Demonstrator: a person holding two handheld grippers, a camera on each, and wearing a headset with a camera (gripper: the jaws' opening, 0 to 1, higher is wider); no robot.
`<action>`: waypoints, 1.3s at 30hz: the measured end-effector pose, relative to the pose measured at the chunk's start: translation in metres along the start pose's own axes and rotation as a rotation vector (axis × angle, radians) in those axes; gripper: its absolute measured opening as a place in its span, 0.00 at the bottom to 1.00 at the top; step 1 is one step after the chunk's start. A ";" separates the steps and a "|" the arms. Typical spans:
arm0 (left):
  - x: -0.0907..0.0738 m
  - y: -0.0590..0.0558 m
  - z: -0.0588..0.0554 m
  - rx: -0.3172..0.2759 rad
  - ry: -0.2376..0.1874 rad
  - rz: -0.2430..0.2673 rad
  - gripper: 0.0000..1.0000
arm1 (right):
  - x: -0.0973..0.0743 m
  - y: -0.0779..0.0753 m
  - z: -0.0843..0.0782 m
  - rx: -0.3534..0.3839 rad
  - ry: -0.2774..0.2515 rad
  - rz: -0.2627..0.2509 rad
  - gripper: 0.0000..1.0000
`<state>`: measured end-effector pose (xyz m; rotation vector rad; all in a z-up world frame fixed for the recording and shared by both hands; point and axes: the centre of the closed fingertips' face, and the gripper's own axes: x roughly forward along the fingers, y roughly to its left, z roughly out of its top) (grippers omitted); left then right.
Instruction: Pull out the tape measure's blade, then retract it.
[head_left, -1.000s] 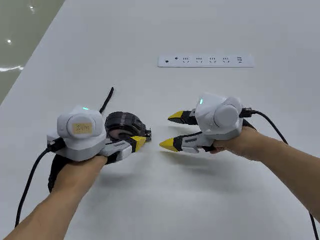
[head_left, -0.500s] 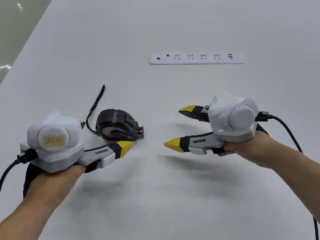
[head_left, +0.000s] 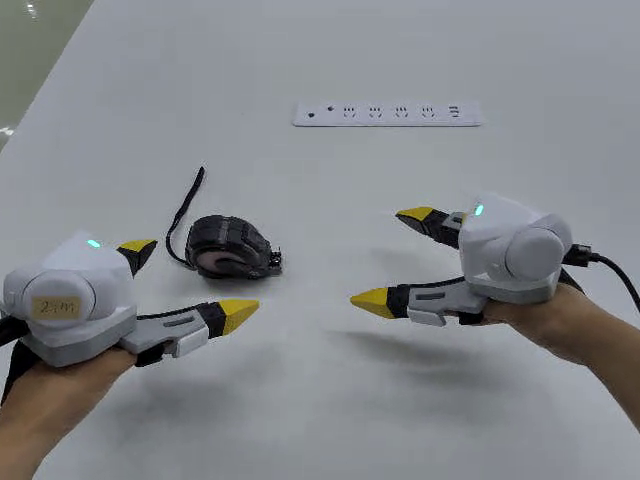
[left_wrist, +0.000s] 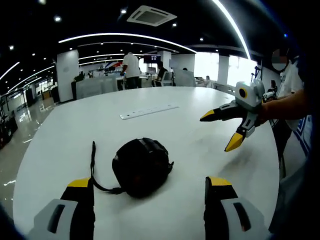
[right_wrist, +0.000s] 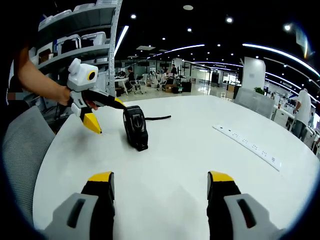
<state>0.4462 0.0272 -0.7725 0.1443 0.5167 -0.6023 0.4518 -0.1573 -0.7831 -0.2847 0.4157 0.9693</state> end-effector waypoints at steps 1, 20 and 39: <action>-0.001 -0.001 0.000 0.001 -0.004 -0.005 0.89 | -0.001 0.001 -0.001 0.002 0.001 -0.001 0.78; -0.025 -0.006 0.002 0.015 -0.044 -0.048 0.98 | -0.032 0.023 -0.012 0.057 -0.006 -0.041 0.97; -0.042 -0.022 0.003 0.037 -0.065 -0.084 1.00 | -0.059 0.040 -0.017 0.116 -0.022 -0.079 1.00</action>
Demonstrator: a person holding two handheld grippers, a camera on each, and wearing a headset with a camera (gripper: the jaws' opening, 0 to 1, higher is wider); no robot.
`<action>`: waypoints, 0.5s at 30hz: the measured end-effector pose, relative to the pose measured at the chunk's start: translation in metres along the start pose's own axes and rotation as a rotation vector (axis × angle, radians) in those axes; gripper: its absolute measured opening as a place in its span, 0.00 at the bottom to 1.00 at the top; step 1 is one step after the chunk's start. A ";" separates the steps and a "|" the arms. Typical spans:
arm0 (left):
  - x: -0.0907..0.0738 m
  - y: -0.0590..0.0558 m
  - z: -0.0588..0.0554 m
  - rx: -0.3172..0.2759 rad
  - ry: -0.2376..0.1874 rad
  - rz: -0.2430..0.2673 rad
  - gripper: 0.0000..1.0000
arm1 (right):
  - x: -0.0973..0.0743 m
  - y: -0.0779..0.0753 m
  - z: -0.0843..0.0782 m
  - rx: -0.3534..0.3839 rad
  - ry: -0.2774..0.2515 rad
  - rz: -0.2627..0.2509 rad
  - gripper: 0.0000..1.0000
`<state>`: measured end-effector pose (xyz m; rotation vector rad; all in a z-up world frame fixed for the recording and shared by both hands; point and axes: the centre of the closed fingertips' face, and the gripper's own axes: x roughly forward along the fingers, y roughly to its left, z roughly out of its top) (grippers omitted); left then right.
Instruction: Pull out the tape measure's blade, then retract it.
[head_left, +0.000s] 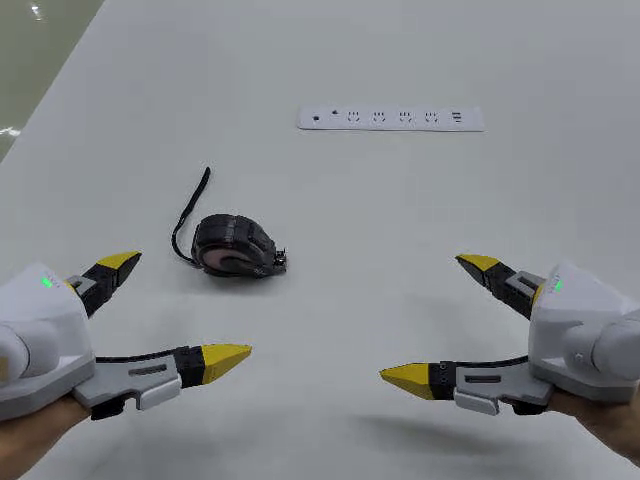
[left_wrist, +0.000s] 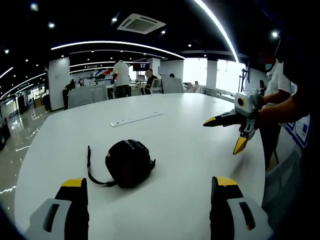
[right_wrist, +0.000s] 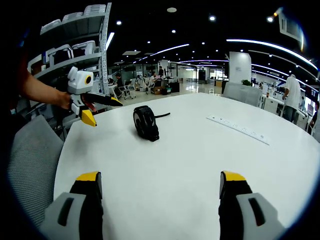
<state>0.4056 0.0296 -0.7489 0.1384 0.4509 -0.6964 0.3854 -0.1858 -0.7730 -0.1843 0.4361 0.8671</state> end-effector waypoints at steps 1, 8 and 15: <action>-0.001 0.000 0.000 -0.001 -0.001 0.001 1.00 | -0.002 0.000 -0.001 0.003 -0.001 -0.003 1.00; -0.007 -0.006 0.001 0.008 -0.018 0.006 1.00 | -0.014 0.005 -0.006 0.026 -0.008 -0.022 1.00; -0.014 -0.008 -0.003 0.013 -0.016 0.008 1.00 | -0.019 0.011 -0.007 0.033 -0.010 -0.027 1.00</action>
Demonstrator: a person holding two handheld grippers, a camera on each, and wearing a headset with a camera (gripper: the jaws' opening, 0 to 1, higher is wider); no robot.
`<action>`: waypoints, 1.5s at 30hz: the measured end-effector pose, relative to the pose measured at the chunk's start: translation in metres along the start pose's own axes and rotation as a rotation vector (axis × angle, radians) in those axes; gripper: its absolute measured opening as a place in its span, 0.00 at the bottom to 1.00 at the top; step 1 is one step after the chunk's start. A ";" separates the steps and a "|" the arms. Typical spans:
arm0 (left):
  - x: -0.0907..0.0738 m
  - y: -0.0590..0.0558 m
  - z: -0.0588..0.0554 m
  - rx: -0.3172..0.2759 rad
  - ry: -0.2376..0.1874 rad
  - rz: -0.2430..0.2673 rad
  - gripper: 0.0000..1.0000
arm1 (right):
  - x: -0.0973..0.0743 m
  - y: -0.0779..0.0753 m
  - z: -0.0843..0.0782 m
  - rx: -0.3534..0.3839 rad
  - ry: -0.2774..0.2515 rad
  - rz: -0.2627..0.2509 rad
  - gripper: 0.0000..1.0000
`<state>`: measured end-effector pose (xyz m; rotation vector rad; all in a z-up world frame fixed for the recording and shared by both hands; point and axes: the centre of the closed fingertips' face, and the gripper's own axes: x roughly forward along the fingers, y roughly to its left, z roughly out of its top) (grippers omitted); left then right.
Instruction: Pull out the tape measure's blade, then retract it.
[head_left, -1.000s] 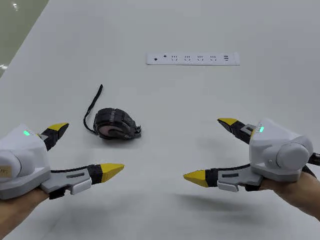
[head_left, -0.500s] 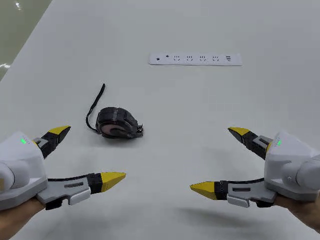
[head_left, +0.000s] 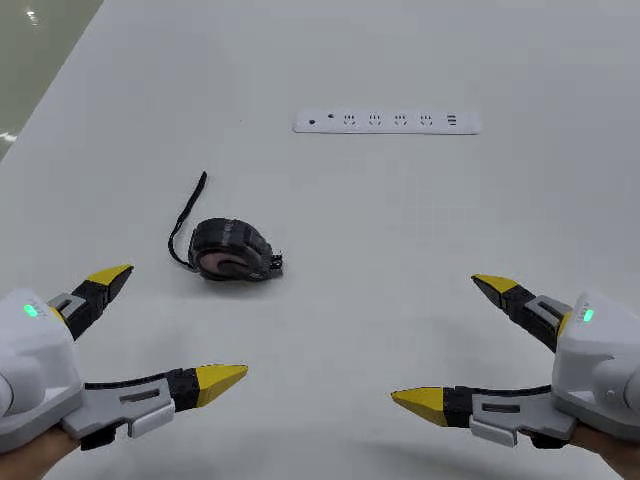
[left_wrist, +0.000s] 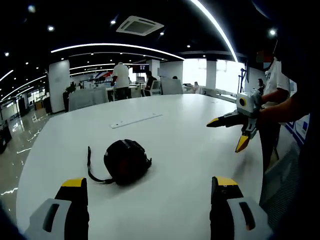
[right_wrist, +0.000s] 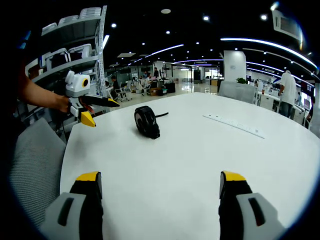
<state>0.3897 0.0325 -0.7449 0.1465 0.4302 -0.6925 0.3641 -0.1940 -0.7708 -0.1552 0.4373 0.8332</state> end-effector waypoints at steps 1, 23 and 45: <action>-0.001 0.000 0.000 -0.001 0.000 0.001 1.00 | 0.000 0.000 0.000 0.000 -0.001 0.000 1.00; -0.011 -0.003 -0.006 -0.004 -0.005 -0.010 1.00 | -0.008 -0.009 0.004 0.030 -0.018 -0.028 1.00; -0.006 0.001 -0.001 -0.019 -0.012 0.001 1.00 | -0.011 -0.016 0.004 0.034 -0.017 -0.041 1.00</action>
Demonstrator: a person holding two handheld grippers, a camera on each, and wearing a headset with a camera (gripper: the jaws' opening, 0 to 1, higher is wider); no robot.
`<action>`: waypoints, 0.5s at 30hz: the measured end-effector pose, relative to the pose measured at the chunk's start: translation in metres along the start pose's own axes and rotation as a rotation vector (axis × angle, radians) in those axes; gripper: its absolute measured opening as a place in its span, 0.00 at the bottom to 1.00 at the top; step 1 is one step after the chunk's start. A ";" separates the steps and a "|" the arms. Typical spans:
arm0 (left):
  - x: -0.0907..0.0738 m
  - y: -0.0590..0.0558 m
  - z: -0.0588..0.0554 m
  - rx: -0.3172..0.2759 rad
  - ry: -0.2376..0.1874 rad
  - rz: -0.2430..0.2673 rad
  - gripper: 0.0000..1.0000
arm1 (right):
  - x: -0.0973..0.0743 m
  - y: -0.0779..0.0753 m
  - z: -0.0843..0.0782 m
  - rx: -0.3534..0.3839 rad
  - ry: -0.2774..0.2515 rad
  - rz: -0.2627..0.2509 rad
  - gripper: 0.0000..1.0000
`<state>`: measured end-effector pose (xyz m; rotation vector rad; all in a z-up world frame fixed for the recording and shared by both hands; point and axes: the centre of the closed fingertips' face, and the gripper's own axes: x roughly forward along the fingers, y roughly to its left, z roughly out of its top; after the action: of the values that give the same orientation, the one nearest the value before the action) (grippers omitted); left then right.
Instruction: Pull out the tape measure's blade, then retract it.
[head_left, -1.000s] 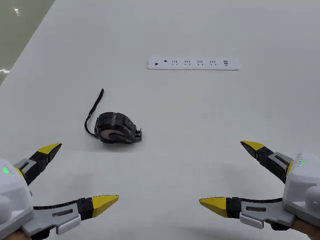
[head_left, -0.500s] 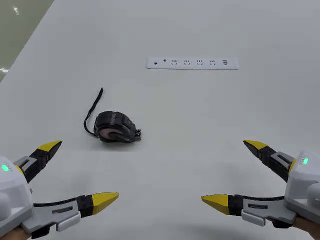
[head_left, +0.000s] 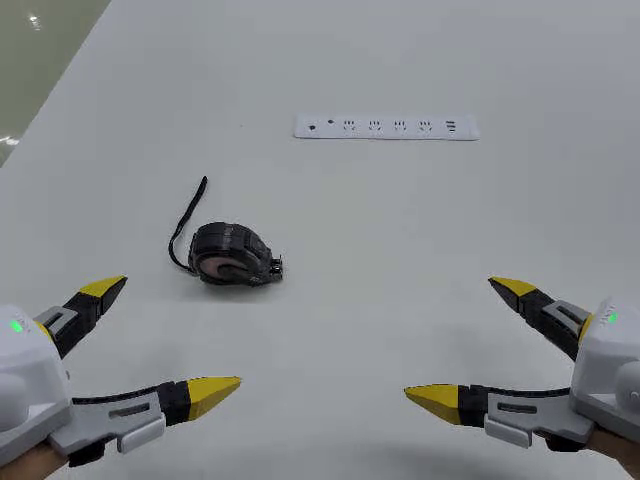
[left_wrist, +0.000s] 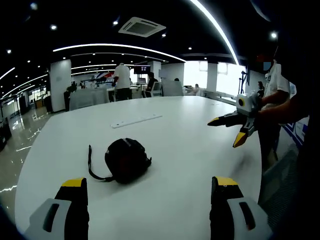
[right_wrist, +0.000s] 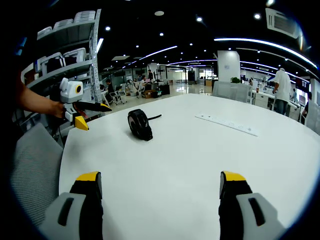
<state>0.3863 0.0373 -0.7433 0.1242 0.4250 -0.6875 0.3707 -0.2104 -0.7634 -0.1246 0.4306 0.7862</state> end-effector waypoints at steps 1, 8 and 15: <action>0.000 0.000 0.000 0.002 0.000 0.001 1.00 | 0.000 0.000 0.000 0.000 -0.001 0.000 1.00; 0.004 0.000 0.001 0.005 0.002 -0.006 1.00 | -0.001 0.000 0.000 0.001 0.001 0.000 1.00; 0.006 -0.001 0.000 0.009 0.008 -0.010 1.00 | 0.000 0.000 0.001 0.002 0.001 0.004 1.00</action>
<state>0.3895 0.0333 -0.7461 0.1331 0.4307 -0.6986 0.3709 -0.2103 -0.7628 -0.1222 0.4332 0.7893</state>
